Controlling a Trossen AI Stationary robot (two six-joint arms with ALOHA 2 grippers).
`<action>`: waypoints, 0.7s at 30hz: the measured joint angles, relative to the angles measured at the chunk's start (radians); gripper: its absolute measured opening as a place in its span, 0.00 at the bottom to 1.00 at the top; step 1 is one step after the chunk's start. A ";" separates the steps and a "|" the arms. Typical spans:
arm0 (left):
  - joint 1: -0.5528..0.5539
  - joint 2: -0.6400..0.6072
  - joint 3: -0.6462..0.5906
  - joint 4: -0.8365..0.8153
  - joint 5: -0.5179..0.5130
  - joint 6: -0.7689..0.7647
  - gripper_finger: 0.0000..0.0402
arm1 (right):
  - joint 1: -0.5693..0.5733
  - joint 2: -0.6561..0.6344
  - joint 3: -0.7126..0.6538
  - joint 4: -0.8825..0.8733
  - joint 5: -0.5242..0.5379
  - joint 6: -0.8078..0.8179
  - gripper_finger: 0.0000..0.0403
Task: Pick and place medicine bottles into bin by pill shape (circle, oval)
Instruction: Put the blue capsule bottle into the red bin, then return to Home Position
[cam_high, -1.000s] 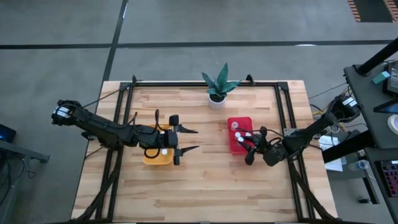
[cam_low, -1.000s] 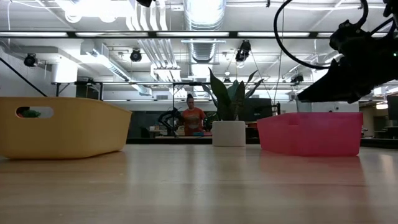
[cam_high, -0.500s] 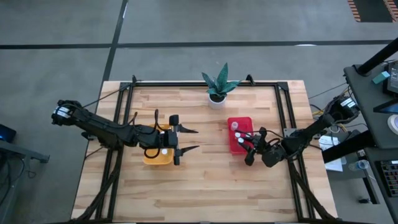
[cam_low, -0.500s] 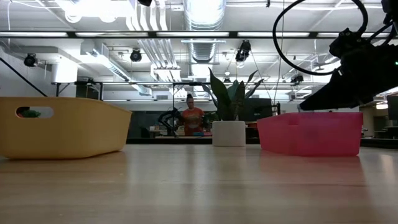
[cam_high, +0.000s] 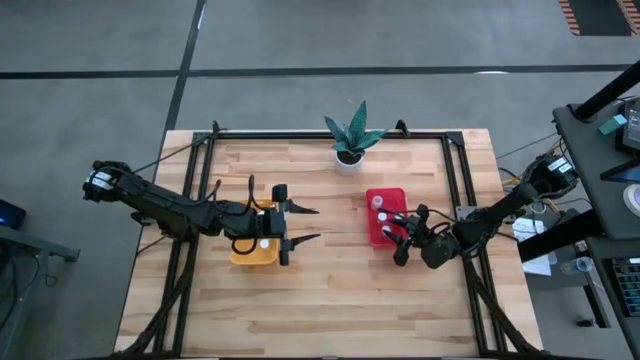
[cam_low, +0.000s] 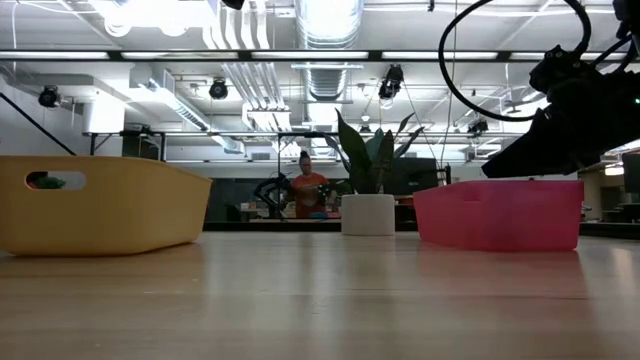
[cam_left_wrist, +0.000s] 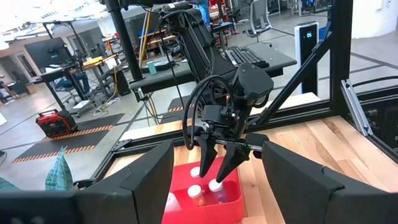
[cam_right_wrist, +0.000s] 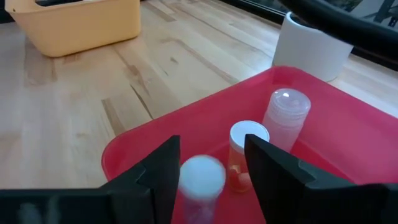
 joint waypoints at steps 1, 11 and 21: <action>0.000 0.000 0.000 0.000 0.000 0.000 0.57 | 0.000 -0.002 0.000 0.000 0.000 0.000 0.43; -0.040 0.000 0.000 -0.005 0.000 0.000 0.57 | 0.000 -0.016 0.073 0.000 -0.014 -0.073 0.43; -0.114 -0.147 -0.112 -0.032 -0.029 0.058 0.57 | -0.003 -0.016 0.236 0.019 -0.138 -0.462 0.37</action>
